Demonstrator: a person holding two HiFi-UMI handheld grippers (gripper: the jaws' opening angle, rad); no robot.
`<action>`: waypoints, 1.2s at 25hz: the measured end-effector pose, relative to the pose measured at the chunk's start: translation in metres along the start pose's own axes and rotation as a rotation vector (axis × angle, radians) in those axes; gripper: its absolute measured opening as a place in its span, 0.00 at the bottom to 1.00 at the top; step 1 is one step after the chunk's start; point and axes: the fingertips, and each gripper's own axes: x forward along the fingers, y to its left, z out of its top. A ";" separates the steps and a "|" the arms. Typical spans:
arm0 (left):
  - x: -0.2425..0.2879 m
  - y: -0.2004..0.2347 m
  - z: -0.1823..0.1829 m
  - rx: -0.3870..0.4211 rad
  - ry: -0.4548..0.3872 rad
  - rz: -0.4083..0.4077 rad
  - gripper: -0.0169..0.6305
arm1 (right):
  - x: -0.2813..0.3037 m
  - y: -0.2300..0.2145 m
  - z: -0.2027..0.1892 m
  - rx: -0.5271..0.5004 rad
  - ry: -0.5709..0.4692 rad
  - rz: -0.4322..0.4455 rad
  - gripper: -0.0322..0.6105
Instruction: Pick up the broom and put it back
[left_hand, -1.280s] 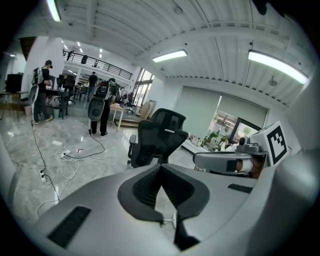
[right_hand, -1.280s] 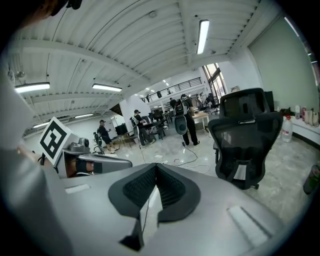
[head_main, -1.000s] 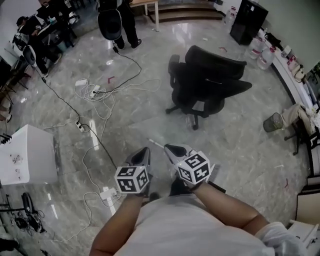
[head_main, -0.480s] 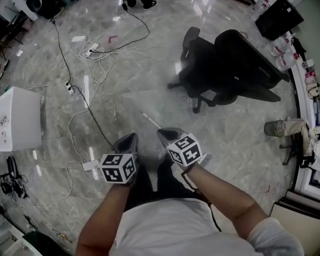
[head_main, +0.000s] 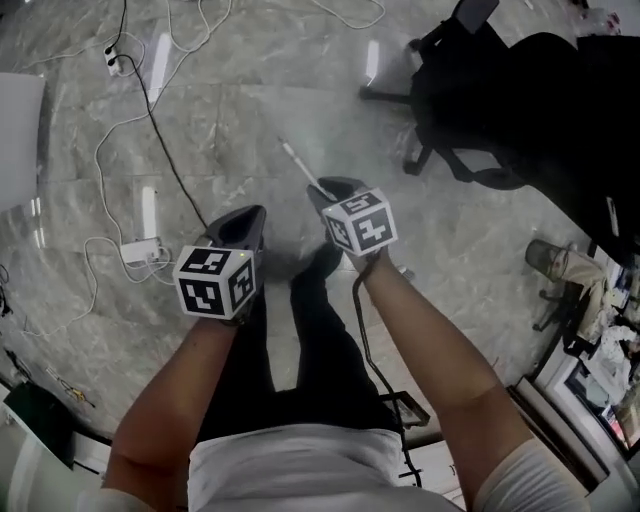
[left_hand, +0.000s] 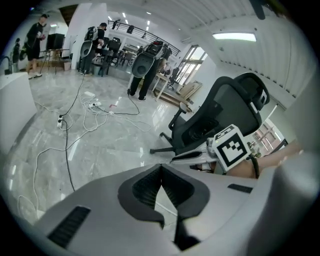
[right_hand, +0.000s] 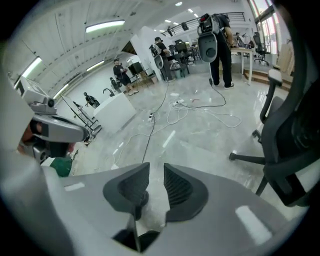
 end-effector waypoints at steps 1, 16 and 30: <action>0.012 0.014 -0.010 -0.009 0.011 0.004 0.04 | 0.026 -0.011 -0.008 -0.002 0.024 0.002 0.20; 0.228 0.229 -0.136 -0.033 0.030 0.020 0.04 | 0.411 -0.159 -0.162 -0.131 0.300 -0.035 0.31; 0.308 0.321 -0.224 -0.077 0.034 0.042 0.04 | 0.546 -0.253 -0.260 -0.217 0.412 -0.240 0.27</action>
